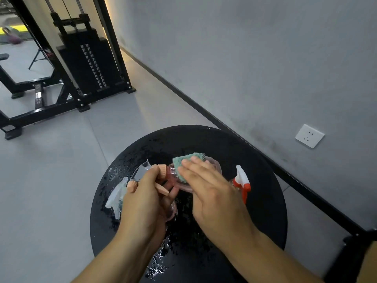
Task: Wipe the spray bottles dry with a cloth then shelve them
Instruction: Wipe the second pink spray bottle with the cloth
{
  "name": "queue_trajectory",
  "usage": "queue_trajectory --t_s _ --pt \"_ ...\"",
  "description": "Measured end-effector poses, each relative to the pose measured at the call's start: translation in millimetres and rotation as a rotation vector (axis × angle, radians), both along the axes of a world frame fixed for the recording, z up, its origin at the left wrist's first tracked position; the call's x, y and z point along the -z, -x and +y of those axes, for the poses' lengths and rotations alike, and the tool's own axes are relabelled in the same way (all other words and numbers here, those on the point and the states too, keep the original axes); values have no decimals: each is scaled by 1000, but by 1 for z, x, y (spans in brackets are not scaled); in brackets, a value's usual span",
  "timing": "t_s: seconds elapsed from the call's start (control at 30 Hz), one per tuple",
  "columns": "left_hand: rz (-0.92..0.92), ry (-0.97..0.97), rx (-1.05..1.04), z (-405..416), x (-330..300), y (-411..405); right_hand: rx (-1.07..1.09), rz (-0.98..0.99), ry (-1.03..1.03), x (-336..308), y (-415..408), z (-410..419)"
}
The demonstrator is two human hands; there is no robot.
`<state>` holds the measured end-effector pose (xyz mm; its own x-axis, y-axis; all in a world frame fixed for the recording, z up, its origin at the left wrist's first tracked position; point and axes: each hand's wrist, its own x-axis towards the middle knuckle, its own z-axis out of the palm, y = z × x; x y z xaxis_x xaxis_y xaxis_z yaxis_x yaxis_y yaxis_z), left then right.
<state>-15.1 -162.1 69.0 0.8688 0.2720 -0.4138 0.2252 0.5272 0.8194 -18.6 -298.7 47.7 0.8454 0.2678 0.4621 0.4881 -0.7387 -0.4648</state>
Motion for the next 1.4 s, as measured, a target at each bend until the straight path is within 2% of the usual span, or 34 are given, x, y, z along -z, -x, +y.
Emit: queue_trajectory --t_s 0.17,0.33,0.53,0.77,0.97,1.13,1.3,1.4 --pt "37 -37 -57 1 -1 -3 -10 54 21 -5 -1 -6" --pt "53 -58 22 -6 1 2 -9 57 70 -3 4 -1" --pt "74 -95 -36 -4 -1 0 -19 65 31 -5 1 -7" --pt "72 -119 17 -2 3 2 -64 57 63 -5 6 -2" --pt "7 -97 -61 6 -2 -4 99 78 -13 -11 0 -13" --pt "-12 -56 -54 4 -2 -3 -23 41 -8 -6 3 -7" --pt "-64 -19 -63 12 -1 -7 114 84 -57 -13 -2 -15" --pt "-57 -19 -59 10 1 -6 65 100 -61 -9 1 -10"
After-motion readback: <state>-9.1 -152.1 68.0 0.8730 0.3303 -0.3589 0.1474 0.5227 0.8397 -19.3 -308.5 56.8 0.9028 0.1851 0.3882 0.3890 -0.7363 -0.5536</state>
